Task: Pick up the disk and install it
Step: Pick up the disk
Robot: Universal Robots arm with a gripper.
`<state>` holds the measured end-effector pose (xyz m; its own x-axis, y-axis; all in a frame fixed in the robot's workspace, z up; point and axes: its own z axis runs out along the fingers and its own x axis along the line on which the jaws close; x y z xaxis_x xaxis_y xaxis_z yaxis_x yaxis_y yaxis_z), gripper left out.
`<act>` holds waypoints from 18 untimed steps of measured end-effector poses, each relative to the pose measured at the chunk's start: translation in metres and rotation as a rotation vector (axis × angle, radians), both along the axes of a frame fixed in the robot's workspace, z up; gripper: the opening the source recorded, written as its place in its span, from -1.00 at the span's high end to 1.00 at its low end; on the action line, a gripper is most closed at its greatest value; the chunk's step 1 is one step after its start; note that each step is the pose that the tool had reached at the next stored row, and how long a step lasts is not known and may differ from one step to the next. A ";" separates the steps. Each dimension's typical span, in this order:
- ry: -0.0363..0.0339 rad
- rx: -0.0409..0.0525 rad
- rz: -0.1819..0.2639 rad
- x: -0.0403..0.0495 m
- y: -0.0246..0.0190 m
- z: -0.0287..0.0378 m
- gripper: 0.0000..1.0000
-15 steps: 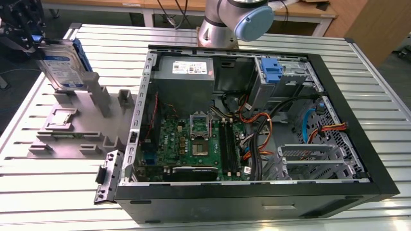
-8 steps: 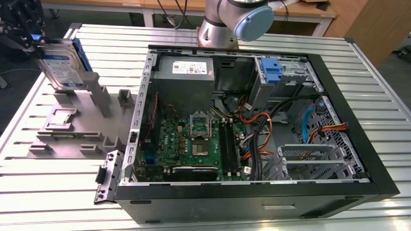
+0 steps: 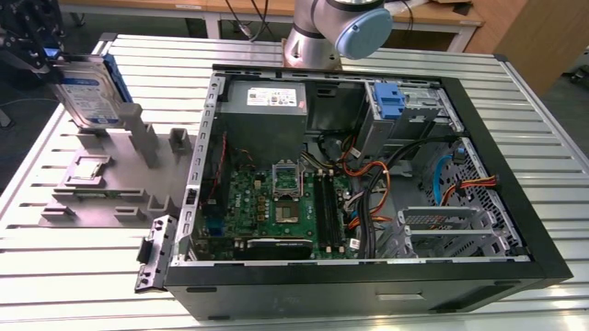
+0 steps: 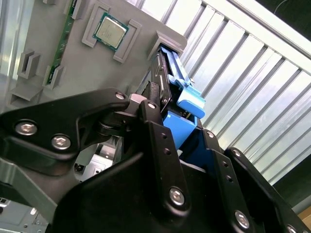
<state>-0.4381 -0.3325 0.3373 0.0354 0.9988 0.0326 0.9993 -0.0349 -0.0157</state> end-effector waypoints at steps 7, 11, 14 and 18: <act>-0.0001 0.0001 0.000 0.0000 0.0000 0.0021 0.26; 0.0000 0.0000 0.000 0.0000 0.0000 0.0034 0.26; 0.0000 0.0000 0.000 0.0000 0.0000 0.0040 0.26; 0.0002 -0.0001 0.000 0.0000 0.0000 0.0055 0.26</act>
